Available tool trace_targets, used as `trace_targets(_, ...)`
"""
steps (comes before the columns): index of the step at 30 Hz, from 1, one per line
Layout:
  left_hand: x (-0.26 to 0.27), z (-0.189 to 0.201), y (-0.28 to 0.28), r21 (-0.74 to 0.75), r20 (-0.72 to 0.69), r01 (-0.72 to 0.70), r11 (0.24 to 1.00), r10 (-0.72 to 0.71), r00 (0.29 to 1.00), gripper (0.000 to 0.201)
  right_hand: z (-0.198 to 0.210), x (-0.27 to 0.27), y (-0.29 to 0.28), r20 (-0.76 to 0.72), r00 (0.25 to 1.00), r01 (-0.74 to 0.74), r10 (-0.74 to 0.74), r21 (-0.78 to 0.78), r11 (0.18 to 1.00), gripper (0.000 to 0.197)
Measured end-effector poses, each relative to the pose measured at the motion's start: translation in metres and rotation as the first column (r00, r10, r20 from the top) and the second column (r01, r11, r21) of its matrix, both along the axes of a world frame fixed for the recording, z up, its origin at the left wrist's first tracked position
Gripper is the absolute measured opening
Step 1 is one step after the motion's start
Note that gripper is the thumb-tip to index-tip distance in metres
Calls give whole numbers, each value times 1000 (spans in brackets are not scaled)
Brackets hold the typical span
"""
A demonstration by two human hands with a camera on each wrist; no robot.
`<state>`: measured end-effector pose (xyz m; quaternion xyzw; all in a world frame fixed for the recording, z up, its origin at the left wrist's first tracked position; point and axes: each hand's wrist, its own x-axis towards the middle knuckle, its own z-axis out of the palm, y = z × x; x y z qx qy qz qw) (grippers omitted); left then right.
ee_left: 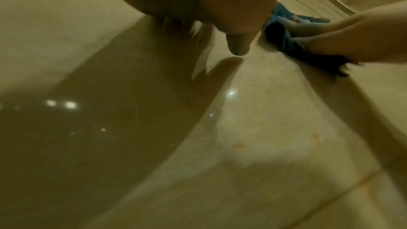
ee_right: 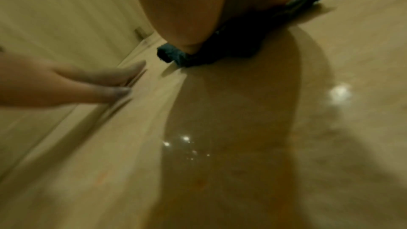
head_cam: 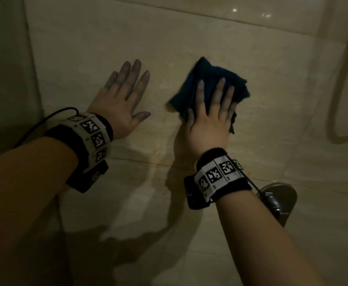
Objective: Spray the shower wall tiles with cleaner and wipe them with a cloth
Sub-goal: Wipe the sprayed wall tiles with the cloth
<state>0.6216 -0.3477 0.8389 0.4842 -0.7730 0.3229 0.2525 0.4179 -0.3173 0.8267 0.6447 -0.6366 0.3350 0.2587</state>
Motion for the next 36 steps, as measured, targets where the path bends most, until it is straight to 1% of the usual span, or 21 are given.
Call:
trace_targets(1,5,0,1,-4,-18,-27,1000,27,999,84,-1,-1,0,-6,1000,-4,4,-14,1000,59)
trace_targets(3,14,-1,3,34,-97,-112,993,115,989,84,-6,-1,1,-6,1000,-18,18,-15,1000,59)
trace_targets(6,26,-3,5,134,-162,-223,966,243,956,84,-31,5,3,-22,996,-80,81,48,996,60)
trace_targets(9,33,-6,4,187,-142,-242,952,270,952,85,-64,13,4,-89,991,-93,100,82,992,58)
trace_targets(11,36,-5,3,205,-120,-245,948,273,955,87,-69,16,4,-108,991,-62,72,90,994,59)
trace_targets(13,38,-3,3,223,-82,-268,937,292,953,89,-68,15,2,-85,992,-81,95,157,984,59)
trace_targets(15,39,-3,3,229,-48,-287,930,305,951,90,-58,15,3,-82,991,-90,101,136,987,60)
trace_targets(18,41,-3,2,220,-18,-306,926,317,948,93,-23,29,2,-108,991,-68,81,124,990,61)
trace_targets(20,43,-3,2,224,2,-305,926,312,950,98,5,42,-1,-117,991,-55,68,113,992,61)
trace_targets(22,49,-4,4,203,19,-274,940,276,961,106,28,54,-3,-126,989,-68,77,70,995,60)
trace_targets(24,58,-7,5,171,27,-247,954,246,969,117,36,62,-7,-129,988,-75,81,48,996,59)
trace_targets(26,67,-12,7,174,2,-260,950,264,965,126,36,67,-8,-122,989,-73,78,44,996,60)
trace_targets(29,73,-17,8,231,-38,-339,912,357,933,131,22,71,-4,-155,983,-85,98,84,993,63)
trace_targets(33,75,-15,5,298,-47,-360,884,390,919,136,-30,80,3,-214,958,-119,191,308,944,74)
trace_targets(34,75,-15,3,306,-34,-368,878,397,917,138,-41,81,4,-225,955,-105,194,352,930,77)
trace_targets(36,75,-14,0,311,-13,-387,868,411,911,142,-53,83,5,-234,956,-75,178,390,918,81)
